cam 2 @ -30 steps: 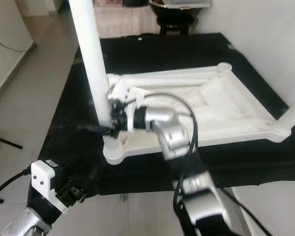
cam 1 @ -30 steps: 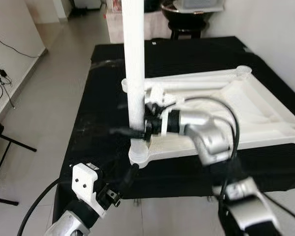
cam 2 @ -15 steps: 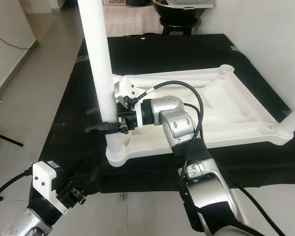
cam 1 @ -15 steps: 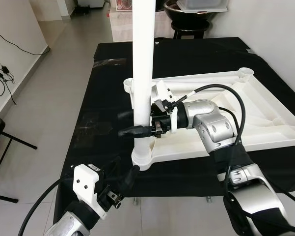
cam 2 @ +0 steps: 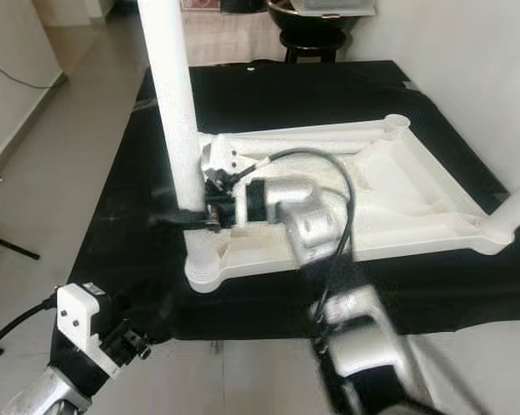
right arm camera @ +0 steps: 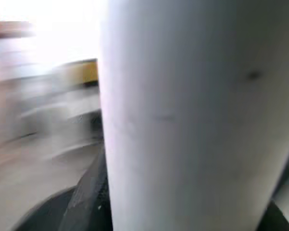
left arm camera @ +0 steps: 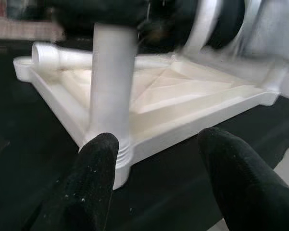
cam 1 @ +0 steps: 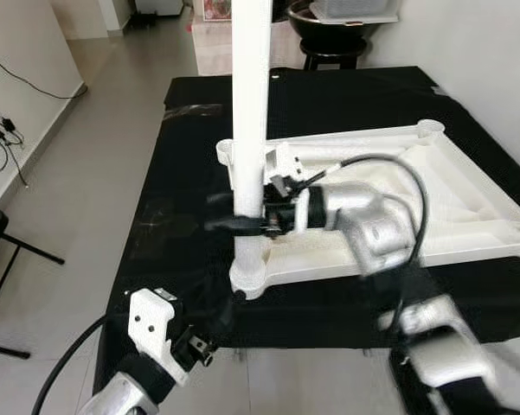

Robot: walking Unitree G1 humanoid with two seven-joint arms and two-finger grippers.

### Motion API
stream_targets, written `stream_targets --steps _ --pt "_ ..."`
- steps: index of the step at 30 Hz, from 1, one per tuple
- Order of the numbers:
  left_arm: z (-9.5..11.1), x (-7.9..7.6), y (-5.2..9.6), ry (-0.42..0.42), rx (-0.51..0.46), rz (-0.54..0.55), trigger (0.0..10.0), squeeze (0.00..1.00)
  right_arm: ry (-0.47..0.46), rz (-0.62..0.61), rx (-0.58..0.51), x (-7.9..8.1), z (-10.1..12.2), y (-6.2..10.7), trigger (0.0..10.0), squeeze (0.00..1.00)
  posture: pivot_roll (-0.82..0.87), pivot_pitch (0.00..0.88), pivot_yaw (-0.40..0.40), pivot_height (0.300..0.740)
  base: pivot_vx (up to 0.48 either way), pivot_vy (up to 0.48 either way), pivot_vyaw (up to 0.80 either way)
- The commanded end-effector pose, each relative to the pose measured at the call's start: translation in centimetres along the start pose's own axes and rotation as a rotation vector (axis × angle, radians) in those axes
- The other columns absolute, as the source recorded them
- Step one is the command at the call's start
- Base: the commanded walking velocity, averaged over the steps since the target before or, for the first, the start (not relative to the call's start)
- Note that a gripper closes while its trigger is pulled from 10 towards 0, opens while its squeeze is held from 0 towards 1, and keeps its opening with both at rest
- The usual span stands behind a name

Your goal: Building children table

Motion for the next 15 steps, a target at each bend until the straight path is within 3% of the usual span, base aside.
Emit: stream_targets --steps 1,3,11,12,14,15 --pt "-0.2 0.5 0.3 0.001 0.007 0.018 10.0 0.0 0.017 -0.232 0.288 -1.0 -5.2 2.5 0.0 0.0 0.05 0.101 0.007 0.74 0.0 0.0 0.0" --pt "-0.3 0.6 0.2 0.0 0.011 0.014 10.0 0.0 0.013 -0.201 0.279 -0.2 -5.3 2.5 0.0 0.0 0.05 0.091 0.01 0.74 0.0 0.0 0.0" --pt "-0.4 0.7 0.1 -0.002 0.014 0.012 10.0 0.0 0.013 -0.144 0.265 0.3 -5.3 1.9 0.0 0.0 0.05 0.083 0.005 0.74 0.0 0.0 0.0" --pt "-0.3 0.8 0.1 -0.004 0.011 0.018 10.0 0.0 0.011 -0.112 0.254 0.4 -5.0 1.6 10.0 0.0 0.06 0.081 0.005 0.74 0.0 0.0 0.0" --pt "-0.3 0.8 0.1 -0.004 0.011 0.018 10.0 0.0 0.011 -0.112 0.254 0.4 -5.0 1.6 10.0 0.0 0.06 0.081 0.005 0.74 0.0 0.0 0.0" --pt "-0.3 0.9 0.1 -0.005 0.009 0.022 10.0 0.0 0.013 -0.038 0.224 1.0 -4.5 1.1 10.0 0.0 0.06 0.081 0.006 0.74 0.0 0.0 0.0"
Point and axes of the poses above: a point about 5 cm out from each wrist's last joint towards the gripper, its own y axis pointing back from the gripper into the wrist, its own z axis along the axis of the wrist's last joint, x = y × z, the point moved 5 cm from there along -y, pointing out of the wrist towards the gripper, and after that the axes turned 15 degrees about y, right-handed, at the moved point
